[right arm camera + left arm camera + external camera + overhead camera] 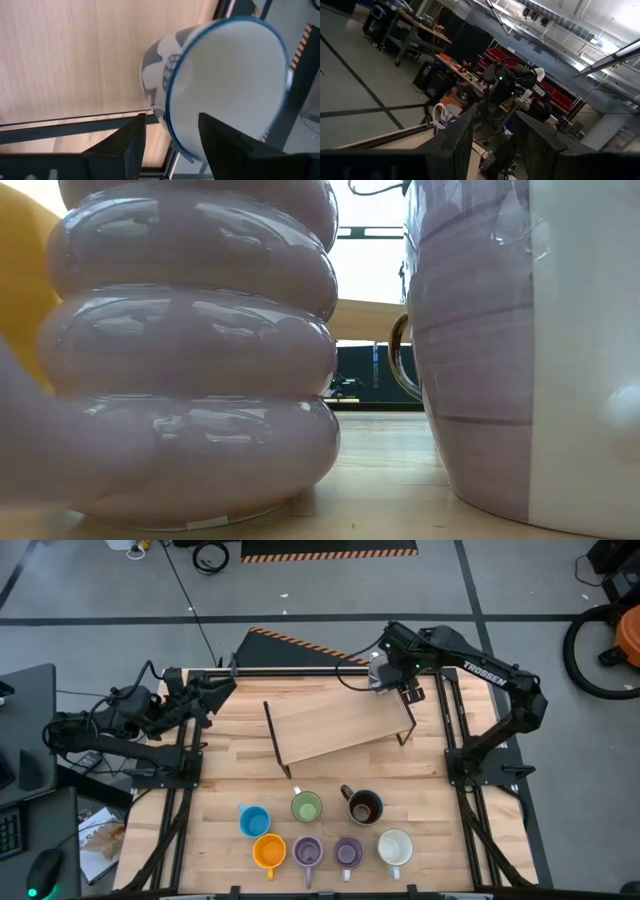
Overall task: Place coffee mugs
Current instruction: Put the light blue mug on the shelf
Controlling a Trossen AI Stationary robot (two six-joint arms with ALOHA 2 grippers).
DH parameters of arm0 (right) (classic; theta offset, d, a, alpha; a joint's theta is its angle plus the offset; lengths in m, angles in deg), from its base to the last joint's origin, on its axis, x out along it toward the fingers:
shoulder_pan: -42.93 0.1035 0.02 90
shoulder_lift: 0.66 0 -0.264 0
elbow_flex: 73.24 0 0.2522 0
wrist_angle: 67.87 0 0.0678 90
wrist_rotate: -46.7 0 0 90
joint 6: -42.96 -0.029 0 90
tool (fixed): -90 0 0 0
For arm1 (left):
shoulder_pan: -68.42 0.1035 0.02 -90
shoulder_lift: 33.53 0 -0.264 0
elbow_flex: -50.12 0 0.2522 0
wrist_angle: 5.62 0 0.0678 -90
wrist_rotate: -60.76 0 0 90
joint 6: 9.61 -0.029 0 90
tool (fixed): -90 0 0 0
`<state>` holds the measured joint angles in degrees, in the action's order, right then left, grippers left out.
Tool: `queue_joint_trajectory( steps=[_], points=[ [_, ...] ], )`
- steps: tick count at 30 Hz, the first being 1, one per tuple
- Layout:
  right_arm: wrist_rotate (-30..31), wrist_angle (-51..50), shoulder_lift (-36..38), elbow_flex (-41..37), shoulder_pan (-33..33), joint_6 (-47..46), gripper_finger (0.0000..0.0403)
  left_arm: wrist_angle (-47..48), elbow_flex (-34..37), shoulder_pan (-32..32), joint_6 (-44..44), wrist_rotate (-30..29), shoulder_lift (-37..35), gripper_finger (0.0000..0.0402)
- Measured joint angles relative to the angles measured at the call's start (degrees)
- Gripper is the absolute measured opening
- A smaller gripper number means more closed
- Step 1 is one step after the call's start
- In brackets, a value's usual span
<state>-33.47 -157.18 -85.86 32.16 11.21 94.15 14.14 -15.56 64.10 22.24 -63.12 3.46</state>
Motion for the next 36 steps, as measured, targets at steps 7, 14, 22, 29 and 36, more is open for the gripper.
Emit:
queue_joint_trajectory(
  steps=[7, 14, 22, 29, 36],
  points=[
    [1.26, 0.14, 3.37, 0.0, 1.61, -4.47, 0.0192, -1.71, 0.0, 0.0, -1.53, 0.02, 0.0, 0.0151],
    [1.53, 2.88, 7.79, 0.0, 6.91, -11.51, 0.0192, -6.08, 0.0, -0.02, -8.88, 1.19, 0.0, 0.0151],
    [-1.86, 4.2, 9.79, 0.0, 15.43, -28.99, 0.0192, -7.3, 0.0, -0.02, -12.0, 2.25, 0.0, 0.0151],
    [-2.1, 4.53, 8.02, 0.0, 26.53, -43.0, 0.0185, -7.1, 0.0, -0.04, -10.42, 2.31, 0.0, 0.0151],
    [-2.09, 4.24, 4.53, 0.0, 36.84, -60.18, 0.0178, -6.47, 0.0, -0.05, -8.87, 7.76, 0.0, 0.0151]
  ],
)
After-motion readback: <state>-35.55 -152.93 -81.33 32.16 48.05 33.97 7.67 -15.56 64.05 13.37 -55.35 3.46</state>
